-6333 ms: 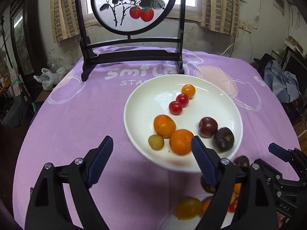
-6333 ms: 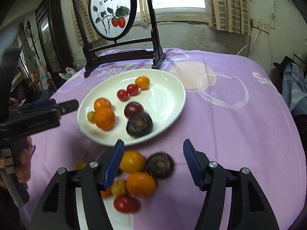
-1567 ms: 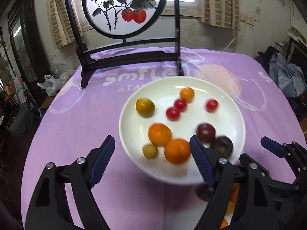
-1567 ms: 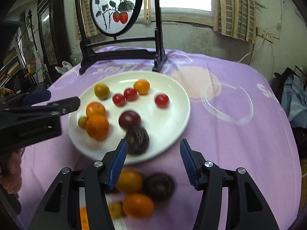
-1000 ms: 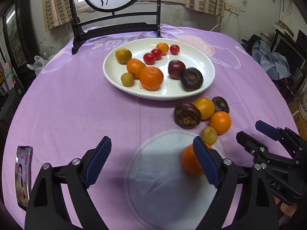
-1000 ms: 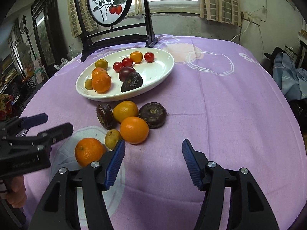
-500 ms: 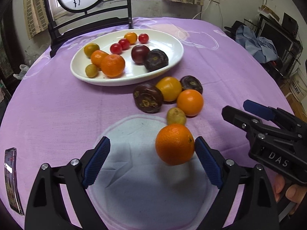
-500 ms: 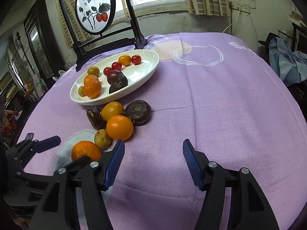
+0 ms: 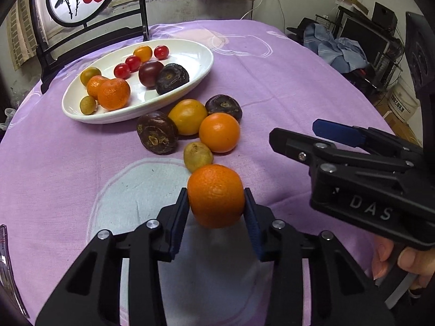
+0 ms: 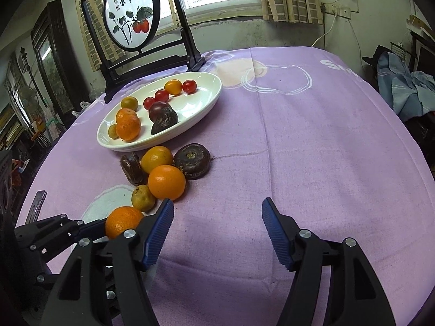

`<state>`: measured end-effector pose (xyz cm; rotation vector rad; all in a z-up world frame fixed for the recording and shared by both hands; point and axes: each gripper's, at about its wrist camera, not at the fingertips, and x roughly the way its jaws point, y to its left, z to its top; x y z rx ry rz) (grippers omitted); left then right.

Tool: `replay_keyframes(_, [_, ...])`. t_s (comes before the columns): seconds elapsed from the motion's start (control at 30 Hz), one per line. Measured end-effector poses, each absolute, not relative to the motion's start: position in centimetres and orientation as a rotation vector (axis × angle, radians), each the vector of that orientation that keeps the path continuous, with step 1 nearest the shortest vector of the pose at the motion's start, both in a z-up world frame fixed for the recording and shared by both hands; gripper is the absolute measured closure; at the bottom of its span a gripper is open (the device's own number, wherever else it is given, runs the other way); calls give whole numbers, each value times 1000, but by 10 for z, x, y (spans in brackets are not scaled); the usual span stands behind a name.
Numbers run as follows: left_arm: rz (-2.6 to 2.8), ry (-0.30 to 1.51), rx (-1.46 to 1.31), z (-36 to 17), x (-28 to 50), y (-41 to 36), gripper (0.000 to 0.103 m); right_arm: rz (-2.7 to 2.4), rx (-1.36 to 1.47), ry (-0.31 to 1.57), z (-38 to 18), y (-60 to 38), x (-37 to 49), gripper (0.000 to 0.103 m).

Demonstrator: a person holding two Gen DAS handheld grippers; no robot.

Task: Organize fruits
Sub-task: 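Grasp a mandarin with the left tool while the right tool grasps a small yellow-green fruit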

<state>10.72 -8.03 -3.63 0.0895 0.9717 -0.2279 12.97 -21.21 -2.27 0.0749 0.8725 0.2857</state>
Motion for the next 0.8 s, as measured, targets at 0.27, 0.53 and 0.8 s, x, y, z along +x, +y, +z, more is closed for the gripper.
replay_keyframes(0.27, [-166,929,79,-17,95,-45,64,329,49,876,-24,-202,125,35])
replay_keyframes(0.53, [-107,921,42,-21,97,-2,64,491,17,967,-35,-165,117,35])
replay_keyframes(0.8, [-85,915,-16,-30,103,26,64,487,-141,957,-42,-120,112,46])
